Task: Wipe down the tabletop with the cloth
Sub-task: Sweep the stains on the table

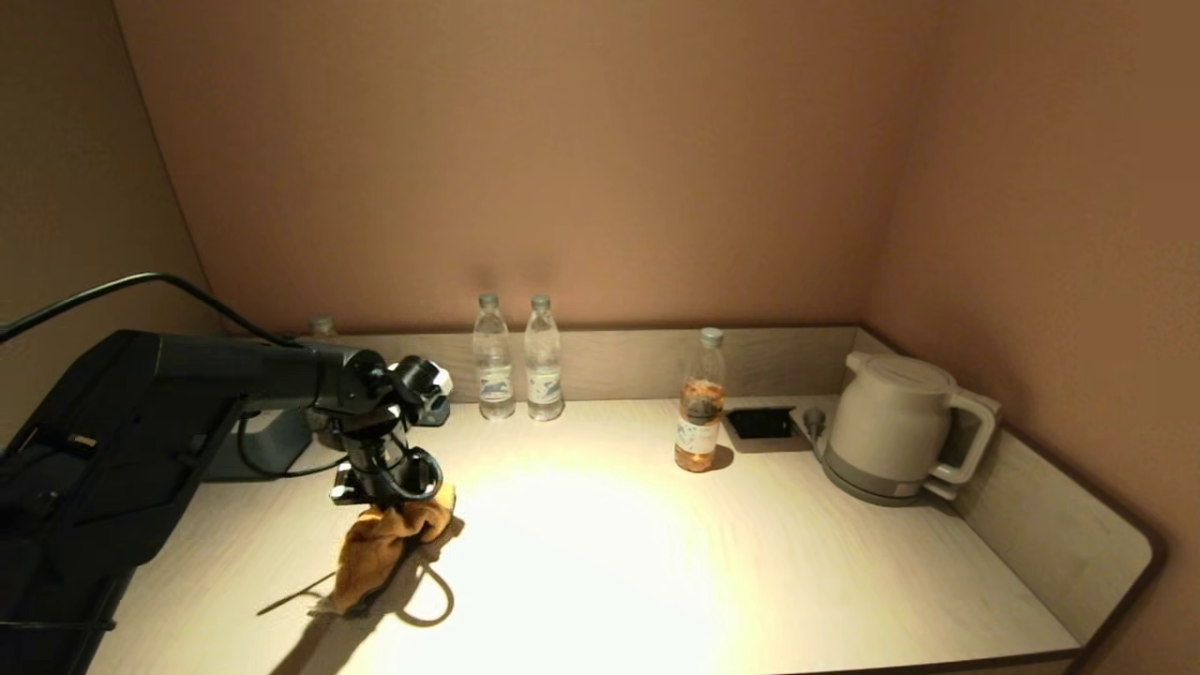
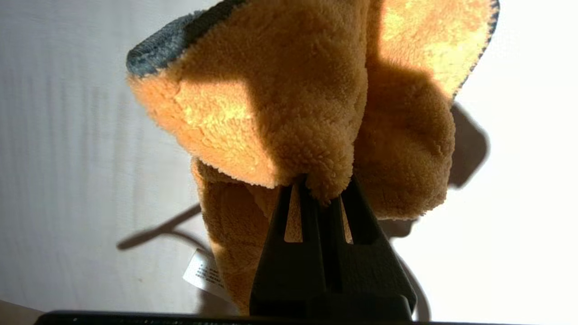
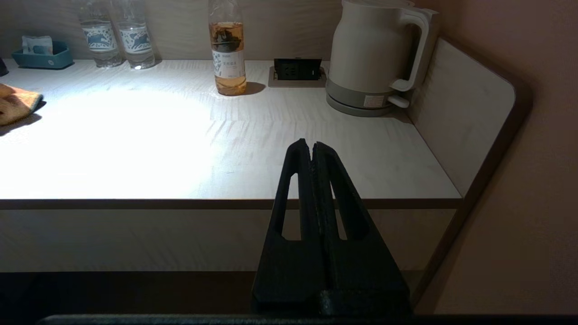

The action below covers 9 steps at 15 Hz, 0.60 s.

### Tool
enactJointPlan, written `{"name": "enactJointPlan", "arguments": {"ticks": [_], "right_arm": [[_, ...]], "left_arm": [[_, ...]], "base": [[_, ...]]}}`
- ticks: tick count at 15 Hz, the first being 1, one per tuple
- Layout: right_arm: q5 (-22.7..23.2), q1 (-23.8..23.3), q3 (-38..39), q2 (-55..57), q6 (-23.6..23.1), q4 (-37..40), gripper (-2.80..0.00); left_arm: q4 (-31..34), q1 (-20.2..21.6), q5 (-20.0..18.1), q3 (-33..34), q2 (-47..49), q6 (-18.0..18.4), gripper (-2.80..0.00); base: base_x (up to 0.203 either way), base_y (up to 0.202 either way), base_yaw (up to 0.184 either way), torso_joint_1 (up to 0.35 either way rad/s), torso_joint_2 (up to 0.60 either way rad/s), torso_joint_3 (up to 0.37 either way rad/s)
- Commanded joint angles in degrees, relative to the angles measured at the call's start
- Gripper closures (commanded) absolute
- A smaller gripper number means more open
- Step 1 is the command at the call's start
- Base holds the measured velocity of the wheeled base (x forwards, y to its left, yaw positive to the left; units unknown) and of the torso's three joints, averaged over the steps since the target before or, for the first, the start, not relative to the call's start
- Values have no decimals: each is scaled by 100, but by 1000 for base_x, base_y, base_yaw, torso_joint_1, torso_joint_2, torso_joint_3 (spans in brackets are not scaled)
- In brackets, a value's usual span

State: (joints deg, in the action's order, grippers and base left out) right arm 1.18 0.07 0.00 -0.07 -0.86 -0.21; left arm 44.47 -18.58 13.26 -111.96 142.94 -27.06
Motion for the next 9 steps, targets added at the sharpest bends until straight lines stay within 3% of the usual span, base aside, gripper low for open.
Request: {"name": "enactJointPlan", "arguments": {"ticks": [1, 5, 9], "right_arm": [[5, 1, 0, 7, -2, -5, 0], [5, 1, 0, 7, -2, -5, 0], [5, 1, 0, 7, -2, -5, 0]], "left_arm": [[41, -299, -9, 7, -125, -18, 0], [-144, -656, -43, 7, -271, 49, 0], [-1155, -505, -13, -1, -67, 402, 0]], "base": [[0, 0, 0, 0, 0, 0], [0, 0, 0, 0, 0, 0], [0, 0, 0, 0, 0, 0]]}}
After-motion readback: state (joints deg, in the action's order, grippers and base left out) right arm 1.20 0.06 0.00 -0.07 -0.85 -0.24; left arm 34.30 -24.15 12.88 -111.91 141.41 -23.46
